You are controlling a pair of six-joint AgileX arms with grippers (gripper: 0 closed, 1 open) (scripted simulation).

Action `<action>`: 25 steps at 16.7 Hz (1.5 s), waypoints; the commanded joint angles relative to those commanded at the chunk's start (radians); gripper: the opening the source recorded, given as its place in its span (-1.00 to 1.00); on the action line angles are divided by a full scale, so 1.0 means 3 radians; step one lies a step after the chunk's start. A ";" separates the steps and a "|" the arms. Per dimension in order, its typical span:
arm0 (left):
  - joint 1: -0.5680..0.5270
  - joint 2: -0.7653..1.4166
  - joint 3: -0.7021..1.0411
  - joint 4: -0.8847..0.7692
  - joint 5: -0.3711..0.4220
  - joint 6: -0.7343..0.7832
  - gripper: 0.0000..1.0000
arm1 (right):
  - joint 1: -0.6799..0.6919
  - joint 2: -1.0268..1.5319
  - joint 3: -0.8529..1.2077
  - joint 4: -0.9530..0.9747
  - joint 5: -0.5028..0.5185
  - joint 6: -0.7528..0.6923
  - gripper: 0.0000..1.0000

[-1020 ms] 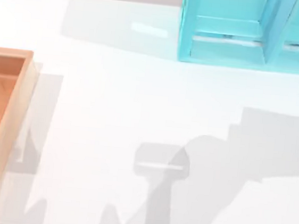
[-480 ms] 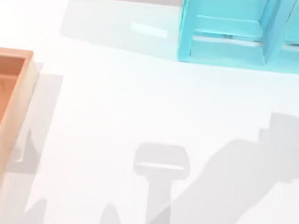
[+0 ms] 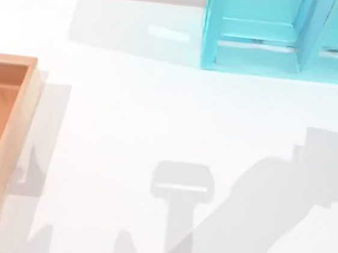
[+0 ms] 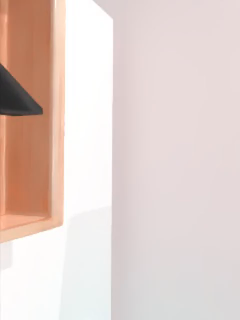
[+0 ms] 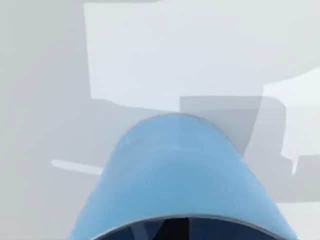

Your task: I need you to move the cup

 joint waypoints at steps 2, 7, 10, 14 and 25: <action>0.0000 0.0000 0.0000 0.0000 0.0000 0.0000 1.00 | 0.0000 0.0000 0.0000 0.0000 0.0000 0.0000 -0.51; 0.0000 0.0000 0.0000 0.0000 0.0000 0.0000 1.00 | 0.0000 0.0000 0.0000 0.0000 0.0000 0.0000 -1.00; 0.0000 0.0000 0.0000 0.0000 0.0000 0.0000 1.00 | 0.0000 0.0000 0.0000 0.0000 0.0000 0.0000 -1.00; 0.0000 0.0000 0.0000 0.0000 0.0000 0.0000 1.00 | 0.0003 -0.0005 0.0001 0.0000 -0.0001 0.0003 -1.00; 0.0000 0.0000 0.0000 0.0000 0.0000 0.0000 1.00 | -0.0887 0.0646 0.1543 -0.0951 0.0000 -0.0858 -1.00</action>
